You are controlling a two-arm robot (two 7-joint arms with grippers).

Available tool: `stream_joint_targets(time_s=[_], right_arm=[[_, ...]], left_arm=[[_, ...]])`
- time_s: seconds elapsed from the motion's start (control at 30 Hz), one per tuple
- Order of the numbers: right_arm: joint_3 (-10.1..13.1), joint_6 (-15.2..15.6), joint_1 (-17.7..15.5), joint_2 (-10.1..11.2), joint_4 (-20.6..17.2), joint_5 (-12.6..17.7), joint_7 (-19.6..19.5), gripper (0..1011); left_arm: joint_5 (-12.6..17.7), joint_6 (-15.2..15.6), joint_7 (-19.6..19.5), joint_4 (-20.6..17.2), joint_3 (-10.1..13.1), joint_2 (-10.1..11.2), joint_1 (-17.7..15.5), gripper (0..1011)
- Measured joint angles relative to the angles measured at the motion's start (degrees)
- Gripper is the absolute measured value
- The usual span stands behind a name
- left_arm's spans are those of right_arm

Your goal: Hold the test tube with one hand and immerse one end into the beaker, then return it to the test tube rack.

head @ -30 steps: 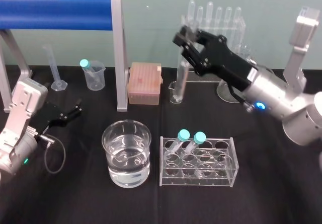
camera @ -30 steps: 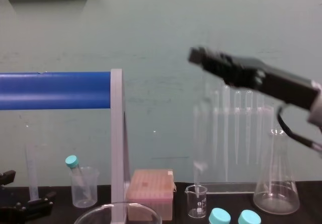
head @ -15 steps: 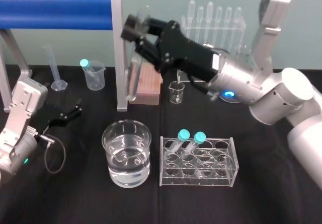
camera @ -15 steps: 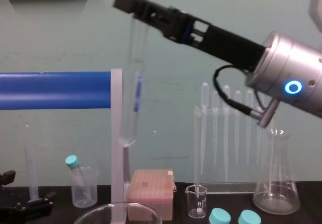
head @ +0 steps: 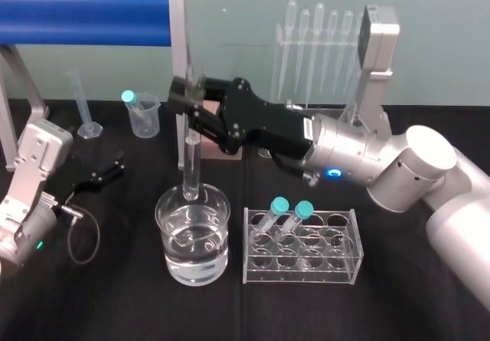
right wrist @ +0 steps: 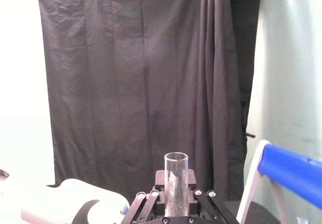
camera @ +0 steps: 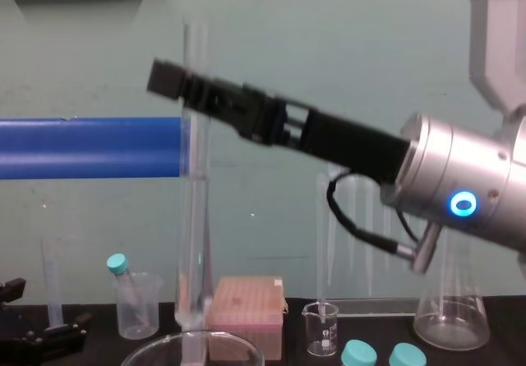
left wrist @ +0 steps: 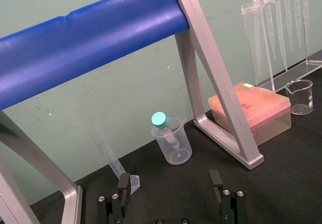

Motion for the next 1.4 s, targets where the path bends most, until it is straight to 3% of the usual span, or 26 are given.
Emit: stream_joint_targets(time_s=[0.4,0.9,1.4], right_arm=[[-3.5,0.5,1.4,-1.7,7.1,0.1,1.8,224],[-5.4,1.1,1.7,-2.3,8.6,-1.8,0.7,224],[-6.6,0.3,2.6,-2.6,12.1,-5.8,-0.1,224]], left_arm=[[0.0,0.0,0.0,0.0,0.0,0.0,0.0,1000],[0.0,0.0,0.0,0.0,0.0,0.0,0.0,1000],[0.0,0.0,0.0,0.0,0.0,0.0,0.0,1000]])
